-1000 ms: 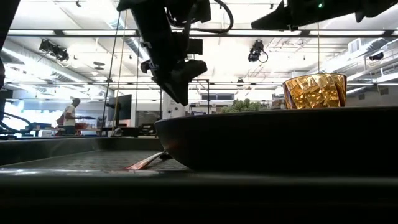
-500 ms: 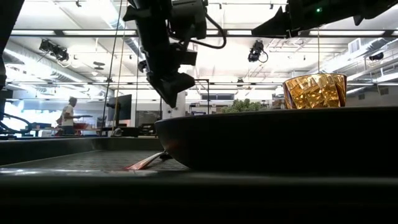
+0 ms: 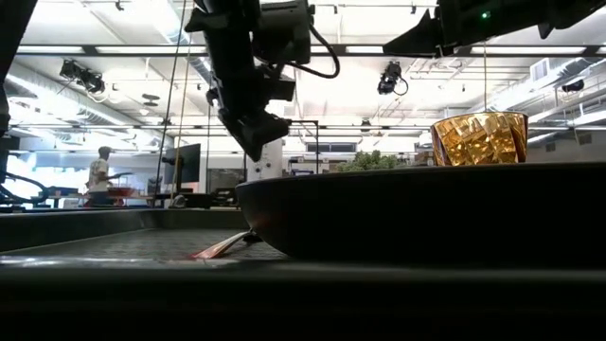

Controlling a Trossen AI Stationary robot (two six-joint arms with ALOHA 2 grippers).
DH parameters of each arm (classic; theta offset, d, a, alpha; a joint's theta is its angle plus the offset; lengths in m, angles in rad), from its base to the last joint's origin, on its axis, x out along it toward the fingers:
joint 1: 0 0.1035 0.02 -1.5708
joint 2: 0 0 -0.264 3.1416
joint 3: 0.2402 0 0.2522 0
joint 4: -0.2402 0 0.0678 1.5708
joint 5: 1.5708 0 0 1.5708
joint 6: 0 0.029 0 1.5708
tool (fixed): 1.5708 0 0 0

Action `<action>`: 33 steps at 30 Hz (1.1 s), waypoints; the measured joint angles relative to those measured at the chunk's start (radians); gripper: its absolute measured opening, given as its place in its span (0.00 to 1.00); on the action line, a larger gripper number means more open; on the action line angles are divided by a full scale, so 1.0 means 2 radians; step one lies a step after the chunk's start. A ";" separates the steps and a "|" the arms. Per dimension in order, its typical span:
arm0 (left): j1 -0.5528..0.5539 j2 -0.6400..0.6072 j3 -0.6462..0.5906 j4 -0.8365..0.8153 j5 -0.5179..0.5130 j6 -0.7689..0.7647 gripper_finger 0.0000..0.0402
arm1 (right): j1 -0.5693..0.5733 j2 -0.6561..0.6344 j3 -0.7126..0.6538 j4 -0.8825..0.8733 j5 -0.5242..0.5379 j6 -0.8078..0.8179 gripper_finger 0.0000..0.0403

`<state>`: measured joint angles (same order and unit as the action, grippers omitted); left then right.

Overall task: Pick and place plate/cup/fork/spoon on tray
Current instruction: Put the yellow spoon on the black tray to the left of the fork

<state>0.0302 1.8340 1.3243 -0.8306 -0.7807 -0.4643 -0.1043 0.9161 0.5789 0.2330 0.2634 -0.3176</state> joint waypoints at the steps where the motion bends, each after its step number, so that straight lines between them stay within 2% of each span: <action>1: -0.002 0.000 0.000 -0.012 -0.009 -0.001 0.32 | 0.000 0.000 0.000 -0.001 0.000 0.000 0.30; 5: -0.009 -0.012 -0.016 -0.037 -0.037 -0.011 0.29 | -0.001 0.000 0.000 -0.005 0.000 0.000 0.30; 10: 0.003 -0.044 -0.066 -0.019 -0.025 -0.011 0.25 | -0.001 0.000 0.000 0.003 0.000 0.002 0.30; 18: 0.049 -0.093 -0.148 0.111 0.095 0.014 0.19 | -0.001 0.000 0.000 0.010 -0.002 0.006 0.30; 23: 0.086 -0.101 -0.168 0.156 0.170 -0.012 0.17 | -0.001 0.000 0.000 0.008 -0.009 0.006 0.30; 28: 0.121 -0.100 -0.172 0.153 0.193 -0.078 0.18 | 0.001 0.000 0.000 0.010 -0.027 0.006 0.30; 33: 0.156 -0.100 -0.173 0.147 0.220 -0.117 0.26 | 0.001 0.000 0.000 0.010 -0.032 0.007 0.30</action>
<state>0.3422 1.6341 0.9787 -0.5373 -0.3407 -0.6985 -0.1024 0.9162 0.5794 0.2536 0.1996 -0.3042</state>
